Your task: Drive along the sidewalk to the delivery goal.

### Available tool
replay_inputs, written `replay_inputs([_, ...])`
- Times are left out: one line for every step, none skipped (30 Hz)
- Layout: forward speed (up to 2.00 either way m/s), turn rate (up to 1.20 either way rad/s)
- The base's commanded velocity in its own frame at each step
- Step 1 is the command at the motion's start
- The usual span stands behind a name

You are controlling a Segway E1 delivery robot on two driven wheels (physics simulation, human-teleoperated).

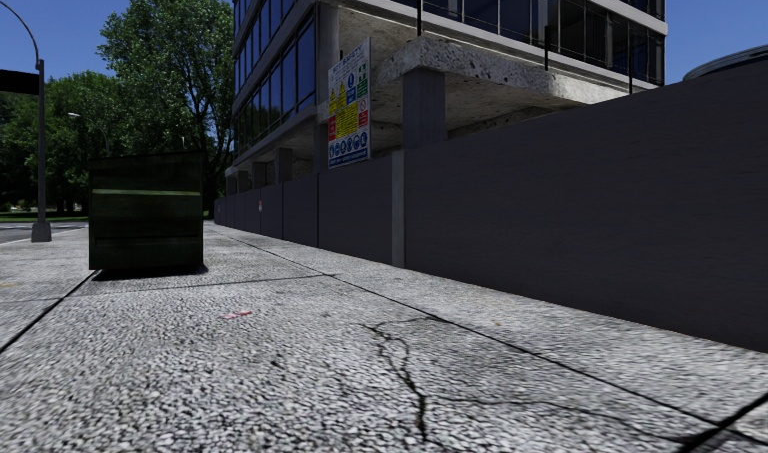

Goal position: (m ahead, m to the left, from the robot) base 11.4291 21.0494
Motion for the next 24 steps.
replay_inputs([0.00, 0.00])
replay_inputs([0.00, 0.00])
replay_inputs([0.00, 0.00])
replay_inputs([0.00, 0.00])
replay_inputs([0.00, 0.00])
replay_inputs([0.00, 0.00])
replay_inputs([0.00, 0.00])
replay_inputs([0.00, 0.00])
replay_inputs([0.00, 0.00])
replay_inputs([0.00, 0.00])
replay_inputs([0.00, 0.00])
replay_inputs([0.00, 0.00])
replay_inputs([0.00, 0.00])
replay_inputs([0.00, 0.00])
replay_inputs([0.00, 0.00])
replay_inputs([0.00, 0.00])
replay_inputs([0.00, 0.00])
replay_inputs([0.00, 0.00])
replay_inputs([0.00, 0.00])
replay_inputs([0.00, 0.00])
replay_inputs([0.00, 0.00])
replay_inputs([0.00, 0.00])
replay_inputs([0.00, 0.00])
replay_inputs([0.00, 0.00])
